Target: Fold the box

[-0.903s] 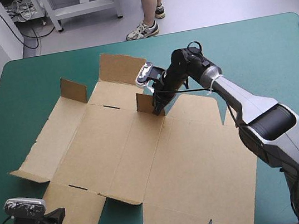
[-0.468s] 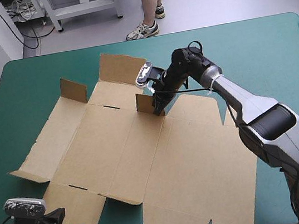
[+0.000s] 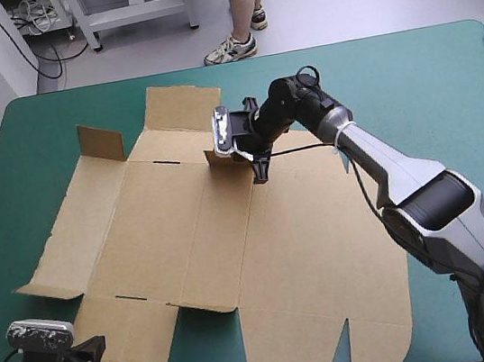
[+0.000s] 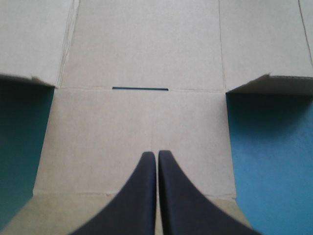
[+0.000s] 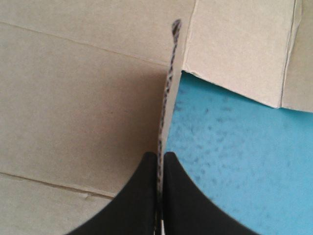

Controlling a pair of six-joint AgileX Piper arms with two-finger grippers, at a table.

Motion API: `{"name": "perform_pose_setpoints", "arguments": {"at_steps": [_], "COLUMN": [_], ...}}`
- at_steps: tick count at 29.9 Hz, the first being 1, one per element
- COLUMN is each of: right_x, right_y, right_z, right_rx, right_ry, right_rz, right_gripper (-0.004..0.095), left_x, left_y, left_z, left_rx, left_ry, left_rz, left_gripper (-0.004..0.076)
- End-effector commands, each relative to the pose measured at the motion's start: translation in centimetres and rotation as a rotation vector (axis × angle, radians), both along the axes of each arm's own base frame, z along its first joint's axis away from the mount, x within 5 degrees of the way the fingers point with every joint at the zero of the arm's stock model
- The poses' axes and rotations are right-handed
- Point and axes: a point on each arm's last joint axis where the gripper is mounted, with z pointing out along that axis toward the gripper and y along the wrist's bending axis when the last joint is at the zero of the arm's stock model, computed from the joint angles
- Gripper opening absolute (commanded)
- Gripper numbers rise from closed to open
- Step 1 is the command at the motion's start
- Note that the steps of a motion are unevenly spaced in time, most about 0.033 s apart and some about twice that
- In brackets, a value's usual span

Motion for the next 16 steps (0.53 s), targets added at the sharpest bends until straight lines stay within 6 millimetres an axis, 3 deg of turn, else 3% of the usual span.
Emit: {"name": "perform_pose_setpoints", "arguments": {"at_steps": [1,5,16], "right_x": [-1.8,-2.5,-3.2], "right_y": [1.7,2.8,3.3], "right_z": [4.5,4.5,4.0], "right_rx": [0.055,0.054,0.075], "right_ry": [-0.176,-0.195,-0.115], "right_rz": [0.136,0.182,0.219], "right_gripper": [-0.0022,-0.0022,-0.0022], "left_x": [0.3,0.3,0.3], "left_y": [-0.1,-0.1,-0.1], "left_z": [1.0,1.0,1.0], "left_rx": [-0.026,-0.026,-0.026], "left_ry": [-0.061,-0.061,-0.061], "left_rz": [0.007,0.007,0.007], "left_gripper": [-0.0008,-0.0008,-0.0008]}}
